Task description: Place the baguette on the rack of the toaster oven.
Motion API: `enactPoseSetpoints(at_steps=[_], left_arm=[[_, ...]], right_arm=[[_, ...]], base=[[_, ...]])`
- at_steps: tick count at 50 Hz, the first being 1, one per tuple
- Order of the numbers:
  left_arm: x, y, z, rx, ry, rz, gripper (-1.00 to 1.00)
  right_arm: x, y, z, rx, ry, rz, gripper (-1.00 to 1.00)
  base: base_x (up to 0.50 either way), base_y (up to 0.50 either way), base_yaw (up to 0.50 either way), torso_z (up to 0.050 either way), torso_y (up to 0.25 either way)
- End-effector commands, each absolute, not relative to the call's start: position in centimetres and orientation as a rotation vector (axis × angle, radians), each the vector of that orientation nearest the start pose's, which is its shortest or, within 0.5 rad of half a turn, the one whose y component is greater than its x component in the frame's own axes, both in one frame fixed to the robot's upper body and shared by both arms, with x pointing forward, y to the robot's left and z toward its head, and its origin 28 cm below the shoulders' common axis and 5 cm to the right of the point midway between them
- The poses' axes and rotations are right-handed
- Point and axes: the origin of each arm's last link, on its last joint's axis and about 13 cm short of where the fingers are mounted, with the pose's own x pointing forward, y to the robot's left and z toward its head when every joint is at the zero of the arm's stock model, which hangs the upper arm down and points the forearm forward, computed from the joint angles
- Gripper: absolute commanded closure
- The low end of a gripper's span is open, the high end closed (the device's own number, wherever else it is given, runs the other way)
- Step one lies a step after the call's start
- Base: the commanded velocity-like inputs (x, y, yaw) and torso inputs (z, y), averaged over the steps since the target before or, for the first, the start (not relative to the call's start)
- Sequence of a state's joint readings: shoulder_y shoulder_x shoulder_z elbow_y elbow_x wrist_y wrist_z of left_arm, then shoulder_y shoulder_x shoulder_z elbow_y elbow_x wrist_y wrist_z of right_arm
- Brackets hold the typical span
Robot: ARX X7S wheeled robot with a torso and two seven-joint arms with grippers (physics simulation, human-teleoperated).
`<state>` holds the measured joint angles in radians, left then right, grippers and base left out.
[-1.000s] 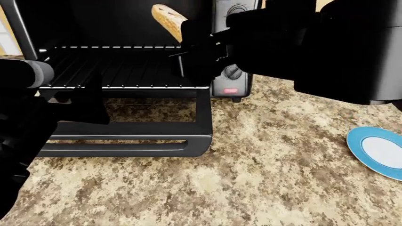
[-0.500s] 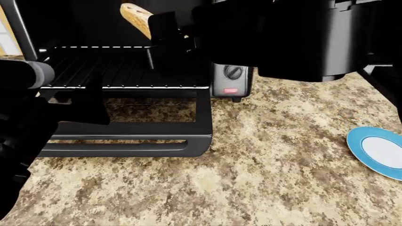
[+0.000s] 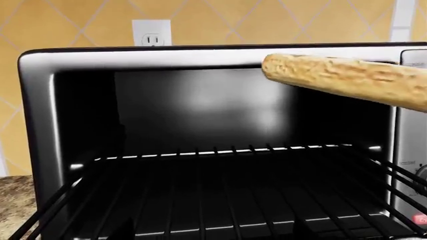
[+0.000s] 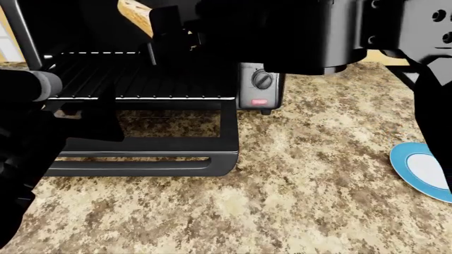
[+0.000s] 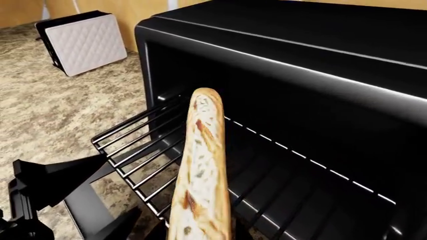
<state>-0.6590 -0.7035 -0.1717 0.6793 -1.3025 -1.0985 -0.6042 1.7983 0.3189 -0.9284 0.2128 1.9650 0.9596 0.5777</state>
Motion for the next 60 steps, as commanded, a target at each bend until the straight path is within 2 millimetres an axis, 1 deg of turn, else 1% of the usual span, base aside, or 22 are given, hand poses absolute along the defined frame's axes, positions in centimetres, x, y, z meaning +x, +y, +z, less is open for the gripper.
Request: enactPoseSetpoints(at_steps=[1,13,32,41,53,60], left_arm=[[21.1,27.8,25.6,-0.015,-0.116,-0.111,-1.00],[21.0,27.7,25.7,-0.018,-0.116,-0.117,-1.00],[21.1,27.7,25.7,-0.021,-0.114,-0.120,-1.00],[21.1,27.7,25.5,-0.022,-0.111,-0.121,-1.00],[21.1,27.7,25.5,-0.021,-0.110,-0.120,-1.00],[21.2,27.7,25.4,-0.021,-0.108,-0.119,-1.00]], right_arm=[[29.2,-0.9,39.4,-0.031,0.262,0.841,1.00],[30.5,-0.5,39.6,-0.002,0.231,0.891,1.00],[33.0,0.2,38.2,0.031,0.239,0.927,1.00],[33.4,0.7,37.6,0.031,0.251,0.947,1.00],[34.2,0.8,36.5,0.034,0.272,0.936,1.00],[34.3,0.8,36.4,0.035,0.275,0.936,1.00]], base=[[0.00,0.00,0.00,0.000,0.000],[0.00,0.00,0.00,0.000,0.000],[0.00,0.00,0.00,0.000,0.001],[0.00,0.00,0.00,0.000,0.000],[0.00,0.00,0.00,0.001,0.000],[0.00,0.00,0.00,0.000,0.001]])
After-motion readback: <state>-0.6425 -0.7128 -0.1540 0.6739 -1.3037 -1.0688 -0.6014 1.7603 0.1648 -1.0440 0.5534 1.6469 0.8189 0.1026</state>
